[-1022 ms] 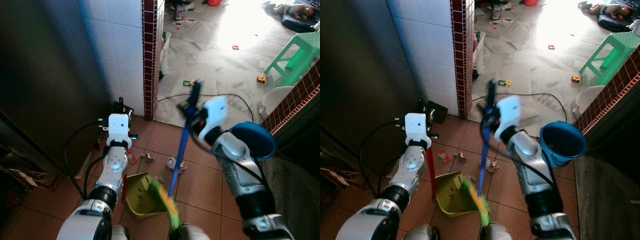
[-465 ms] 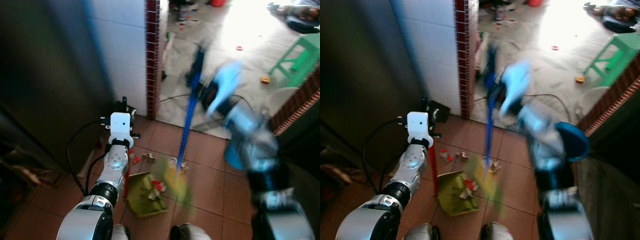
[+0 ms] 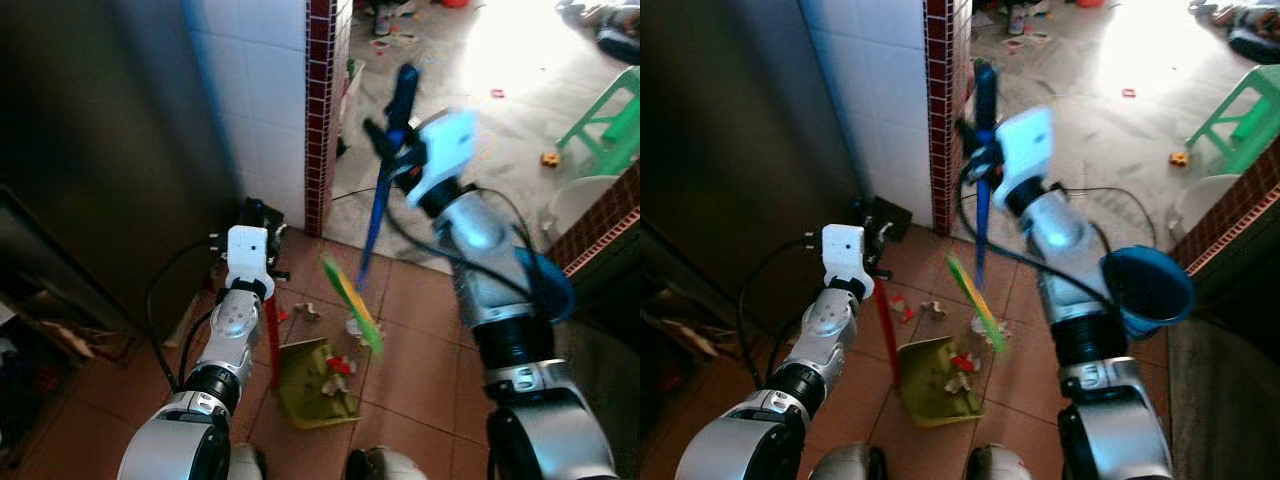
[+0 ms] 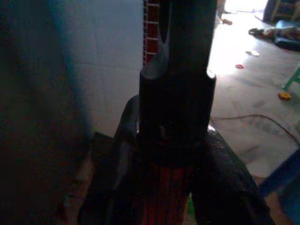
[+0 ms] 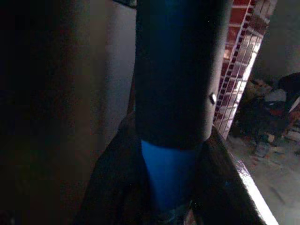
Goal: Sweep floor
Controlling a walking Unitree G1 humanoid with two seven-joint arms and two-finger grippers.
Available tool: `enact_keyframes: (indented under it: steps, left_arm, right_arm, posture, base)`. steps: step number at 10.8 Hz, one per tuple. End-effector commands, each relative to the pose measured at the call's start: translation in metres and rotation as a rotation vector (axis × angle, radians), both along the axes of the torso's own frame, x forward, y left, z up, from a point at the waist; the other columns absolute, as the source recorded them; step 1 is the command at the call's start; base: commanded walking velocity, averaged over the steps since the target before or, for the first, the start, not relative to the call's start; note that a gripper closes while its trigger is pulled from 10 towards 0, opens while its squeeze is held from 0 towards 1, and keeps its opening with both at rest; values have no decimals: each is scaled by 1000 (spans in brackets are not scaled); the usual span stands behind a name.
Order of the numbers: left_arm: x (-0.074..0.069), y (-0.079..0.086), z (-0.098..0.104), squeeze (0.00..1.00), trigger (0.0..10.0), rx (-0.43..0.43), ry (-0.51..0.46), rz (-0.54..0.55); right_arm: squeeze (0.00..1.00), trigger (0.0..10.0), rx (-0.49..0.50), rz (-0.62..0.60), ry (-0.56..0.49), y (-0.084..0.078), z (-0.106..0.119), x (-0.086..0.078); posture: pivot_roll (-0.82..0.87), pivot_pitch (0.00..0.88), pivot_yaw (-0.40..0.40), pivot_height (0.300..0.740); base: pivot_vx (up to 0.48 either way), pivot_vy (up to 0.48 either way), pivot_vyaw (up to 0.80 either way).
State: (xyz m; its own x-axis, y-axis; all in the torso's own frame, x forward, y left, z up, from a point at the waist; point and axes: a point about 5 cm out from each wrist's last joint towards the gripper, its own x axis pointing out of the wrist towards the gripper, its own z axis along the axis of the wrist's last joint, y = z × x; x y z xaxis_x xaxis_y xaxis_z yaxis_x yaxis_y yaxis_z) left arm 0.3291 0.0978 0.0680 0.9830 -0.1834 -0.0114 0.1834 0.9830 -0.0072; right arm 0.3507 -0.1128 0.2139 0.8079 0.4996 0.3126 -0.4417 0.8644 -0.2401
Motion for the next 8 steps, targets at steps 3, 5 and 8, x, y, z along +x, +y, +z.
enact_keyframes:
  steps: [3, 5, 8]
  left_arm:
    - [-8, -1, -11, 0, 10000, 20, 75, -65]
    - [-8, 3, -14, 0, 10000, 24, 129, -76]
    - [-6, 8, -8, 0, 10000, 27, 119, -73]
  right_arm:
    - [0, 10000, 17, 6, -18, 16, -20, -13]
    - [0, 10000, 27, 37, 45, 29, -40, -21]
    - [0, 10000, 80, 89, 161, 44, -53, -23]
  posture:
    - [-28, 109, 20, 740]
    - [-23, 97, 25, 740]
    - [-17, 85, 19, 740]
  base:
    - [0, 0, 0]
    - [0, 0, 0]
    - [0, 0, 0]
